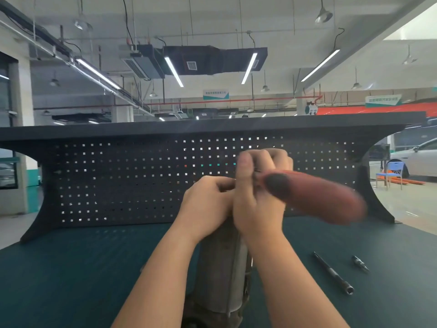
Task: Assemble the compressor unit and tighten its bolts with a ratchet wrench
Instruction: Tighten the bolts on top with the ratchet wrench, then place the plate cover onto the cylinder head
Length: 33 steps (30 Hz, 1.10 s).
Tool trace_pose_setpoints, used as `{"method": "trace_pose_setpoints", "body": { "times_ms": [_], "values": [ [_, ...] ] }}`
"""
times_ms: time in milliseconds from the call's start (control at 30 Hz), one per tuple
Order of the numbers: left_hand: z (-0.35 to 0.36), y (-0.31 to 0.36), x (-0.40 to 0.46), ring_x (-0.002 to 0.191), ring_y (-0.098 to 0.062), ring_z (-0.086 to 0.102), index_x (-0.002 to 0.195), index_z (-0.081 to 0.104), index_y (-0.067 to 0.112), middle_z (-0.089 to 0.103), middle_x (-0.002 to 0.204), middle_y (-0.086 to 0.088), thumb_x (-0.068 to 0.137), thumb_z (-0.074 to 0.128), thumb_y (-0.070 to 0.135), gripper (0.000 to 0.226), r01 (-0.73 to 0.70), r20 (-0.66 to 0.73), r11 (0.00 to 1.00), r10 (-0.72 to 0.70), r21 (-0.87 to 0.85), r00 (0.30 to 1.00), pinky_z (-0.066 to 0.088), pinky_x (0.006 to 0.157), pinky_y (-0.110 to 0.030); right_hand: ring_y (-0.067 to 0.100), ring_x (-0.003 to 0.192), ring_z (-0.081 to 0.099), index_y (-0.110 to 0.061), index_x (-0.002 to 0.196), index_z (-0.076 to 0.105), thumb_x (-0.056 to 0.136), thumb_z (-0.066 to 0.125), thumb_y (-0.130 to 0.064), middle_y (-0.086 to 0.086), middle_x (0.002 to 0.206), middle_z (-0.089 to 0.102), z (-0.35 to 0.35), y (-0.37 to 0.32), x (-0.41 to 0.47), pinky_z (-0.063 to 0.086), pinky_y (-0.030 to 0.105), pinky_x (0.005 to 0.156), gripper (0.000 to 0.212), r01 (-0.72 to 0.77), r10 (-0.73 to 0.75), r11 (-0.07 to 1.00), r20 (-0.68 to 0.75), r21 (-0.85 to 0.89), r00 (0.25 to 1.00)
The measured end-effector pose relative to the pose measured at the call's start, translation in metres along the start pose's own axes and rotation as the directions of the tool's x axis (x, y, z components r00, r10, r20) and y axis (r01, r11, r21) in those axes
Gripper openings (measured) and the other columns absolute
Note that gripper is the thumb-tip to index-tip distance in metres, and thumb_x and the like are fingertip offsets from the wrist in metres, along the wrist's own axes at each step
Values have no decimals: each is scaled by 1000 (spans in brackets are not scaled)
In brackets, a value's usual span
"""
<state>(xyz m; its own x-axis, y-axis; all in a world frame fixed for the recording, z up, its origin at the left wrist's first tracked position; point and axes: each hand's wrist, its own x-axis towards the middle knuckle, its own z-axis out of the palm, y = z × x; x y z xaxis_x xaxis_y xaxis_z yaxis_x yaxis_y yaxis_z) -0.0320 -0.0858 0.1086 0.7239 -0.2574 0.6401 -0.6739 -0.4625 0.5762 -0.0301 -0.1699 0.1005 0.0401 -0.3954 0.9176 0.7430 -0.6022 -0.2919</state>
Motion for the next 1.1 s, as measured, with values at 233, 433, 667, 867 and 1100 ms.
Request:
{"method": "trace_pose_setpoints", "body": {
  "times_ms": [233,433,667,867,1100],
  "values": [
    [-1,-10,2,69,-13,61,76,74,26,66,68,-4,81,59,65,41,32,-42,999,-30,43,999,48,73,-32,4,55,47,-21,58,53,86,50,-28,-11,54,51,-13,33,13,39,18,54,29,-388,433,817,-12,426,901],
    [1,-14,4,76,-13,64,81,75,37,71,71,-1,86,56,65,34,17,-33,994,-13,107,999,50,81,-31,16,38,36,-11,66,60,88,55,-28,4,47,50,-6,38,10,36,21,40,29,-811,773,181,429,557,467],
    [0,-15,2,84,0,66,83,72,52,72,78,21,75,54,73,29,-16,-6,998,17,52,1000,51,82,-32,9,34,37,-9,66,53,89,53,-13,-1,45,50,-9,30,23,35,21,42,23,-743,739,220,389,632,549],
    [-2,-15,-2,98,6,52,97,71,47,69,90,23,79,49,75,40,26,44,925,-47,380,998,39,101,-32,8,42,50,-12,75,54,93,54,-15,0,55,59,-32,27,50,40,16,41,18,-605,740,118,336,787,582],
    [12,-10,-7,109,-17,52,103,66,39,64,105,16,82,41,68,43,33,40,769,-76,639,996,43,81,-34,18,52,61,-14,78,54,90,59,-13,8,66,68,-75,77,34,46,22,47,13,-698,736,524,153,487,659]
  ]
}}
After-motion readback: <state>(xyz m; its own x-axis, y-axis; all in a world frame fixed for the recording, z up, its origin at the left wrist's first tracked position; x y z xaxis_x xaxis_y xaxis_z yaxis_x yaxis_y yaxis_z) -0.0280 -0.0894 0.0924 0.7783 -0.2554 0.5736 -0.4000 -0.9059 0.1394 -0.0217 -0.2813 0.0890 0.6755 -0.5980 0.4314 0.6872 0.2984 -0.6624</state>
